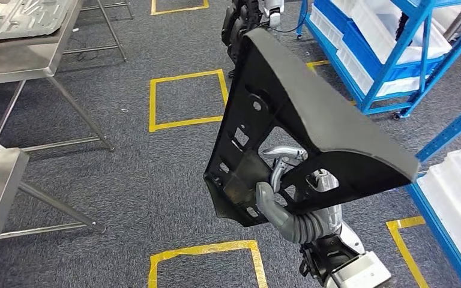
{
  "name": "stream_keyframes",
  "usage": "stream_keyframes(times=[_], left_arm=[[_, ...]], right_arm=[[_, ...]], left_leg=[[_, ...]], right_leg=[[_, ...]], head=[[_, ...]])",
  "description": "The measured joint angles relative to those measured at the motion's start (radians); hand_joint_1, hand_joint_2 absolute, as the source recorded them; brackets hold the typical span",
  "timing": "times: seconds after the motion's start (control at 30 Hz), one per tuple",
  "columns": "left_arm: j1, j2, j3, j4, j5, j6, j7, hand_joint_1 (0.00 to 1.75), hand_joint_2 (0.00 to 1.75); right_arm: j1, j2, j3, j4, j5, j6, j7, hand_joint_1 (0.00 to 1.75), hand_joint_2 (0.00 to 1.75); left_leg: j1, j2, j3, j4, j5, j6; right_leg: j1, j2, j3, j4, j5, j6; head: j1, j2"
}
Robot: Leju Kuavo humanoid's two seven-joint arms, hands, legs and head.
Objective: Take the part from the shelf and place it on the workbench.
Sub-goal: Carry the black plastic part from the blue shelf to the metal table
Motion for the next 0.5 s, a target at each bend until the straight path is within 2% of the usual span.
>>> stream_keyframes(times=[0.03,0.07,0.1,0.13,0.2,0.23,0.3,0.33,0.37,0.4,0.43,0.47,0.5], left_arm=[[0.001,0.000,0.001,0.000,0.000,0.003,0.005,0.00,0.00],[0.001,0.000,0.002,0.000,0.000,0.004,0.008,0.00,0.00],[0.002,0.000,0.003,0.000,0.000,0.005,0.009,0.00,0.00],[0.002,0.000,0.004,0.000,0.001,0.005,0.010,0.00,0.00],[0.000,-0.001,0.007,0.000,0.004,0.009,0.014,0.00,0.00],[-0.001,-0.001,0.007,-0.001,0.006,0.012,0.018,0.00,0.00],[0.000,-0.002,0.008,-0.002,0.011,0.018,0.025,0.00,0.00],[0.002,-0.003,0.008,-0.004,0.012,0.020,0.029,0.00,0.00],[0.003,-0.004,0.008,-0.005,0.012,0.021,0.031,0.00,0.00],[0.002,-0.006,0.009,-0.006,0.012,0.022,0.032,0.00,0.00],[0.000,-0.008,0.009,-0.008,0.012,0.022,0.033,0.00,0.00],[-0.002,-0.009,0.009,-0.009,0.012,0.022,0.033,0.00,0.00],[-0.003,-0.011,0.009,-0.010,0.012,0.022,0.034,0.00,0.00]], right_arm=[[0.003,0.000,0.000,0.000,0.001,0.000,0.001,1.75,1.75],[0.004,0.000,0.001,0.001,0.001,-0.001,0.002,1.75,1.75],[0.004,0.000,0.001,0.001,0.001,-0.001,0.003,1.75,1.75],[0.005,0.000,0.001,0.001,-0.001,0.000,0.003,1.75,1.75],[0.005,0.001,0.001,0.003,-0.011,0.006,-0.002,1.75,1.75],[0.005,0.001,0.002,0.004,-0.018,0.012,-0.006,1.75,1.75],[0.003,0.005,0.002,0.008,-0.026,0.030,-0.014,1.75,1.75],[0.001,0.007,0.003,0.011,-0.027,0.041,-0.018,1.75,1.75],[-0.001,0.008,0.004,0.013,-0.028,0.049,-0.021,1.75,1.75],[-0.003,0.009,0.005,0.015,-0.029,0.055,-0.022,1.75,1.75],[-0.004,0.009,0.006,0.018,-0.030,0.058,-0.023,1.75,1.75],[-0.004,0.009,0.006,0.020,-0.031,0.059,-0.024,1.75,1.75],[-0.004,0.009,0.007,0.023,-0.033,0.060,-0.024,1.75,1.75]], left_leg=[[0.002,0.004,-0.014,0.028,-0.004,0.000],[0.002,0.007,-0.007,0.016,0.012,0.001],[0.001,0.013,0.020,-0.036,0.043,0.004],[-0.002,0.030,0.058,-0.110,0.077,0.011],[-0.015,0.070,0.114,-0.227,0.117,0.023],[-0.021,0.081,0.122,-0.250,0.121,0.029],[-0.026,0.065,0.122,-0.260,0.123,0.038],[-0.024,0.053,0.126,-0.269,0.126,0.042],[-0.021,0.041,0.132,-0.278,0.131,0.047],[-0.017,0.029,0.139,-0.287,0.136,0.053],[-0.015,0.017,0.142,-0.291,0.138,0.056],[-0.014,0.004,0.142,-0.291,0.139,0.060],[-0.014,-0.009,0.142,-0.290,0.139,0.061]], right_leg=[[0.002,-0.014,0.001,0.000,-0.002,-0.001],[0.004,-0.027,0.003,0.000,-0.004,-0.001],[0.005,-0.039,0.006,0.000,-0.007,-0.001],[0.006,-0.050,0.010,0.000,-0.009,0.000],[0.009,-0.070,0.017,0.000,-0.015,0.006],[0.009,-0.079,0.018,-0.001,-0.017,0.010],[0.008,-0.098,0.023,-0.004,-0.019,0.019],[0.006,-0.095,0.026,-0.002,-0.024,0.024],[0.004,-0.075,0.024,0.011,-0.034,0.028],[0.003,-0.046,0.012,0.043,-0.054,0.031],[0.001,-0.012,-0.013,0.098,-0.082,0.032],[0.000,0.011,-0.049,0.166,-0.112,0.033],[0.000,0.022,-0.084,0.229,-0.133,0.035]], head=[[-0.003,0.000],[-0.007,0.000],[-0.011,0.000],[-0.016,0.000],[-0.022,0.000],[-0.023,0.000],[-0.024,0.000],[-0.023,0.000],[-0.023,0.000],[-0.021,0.000],[-0.015,0.000],[-0.010,0.000],[-0.004,0.000]])
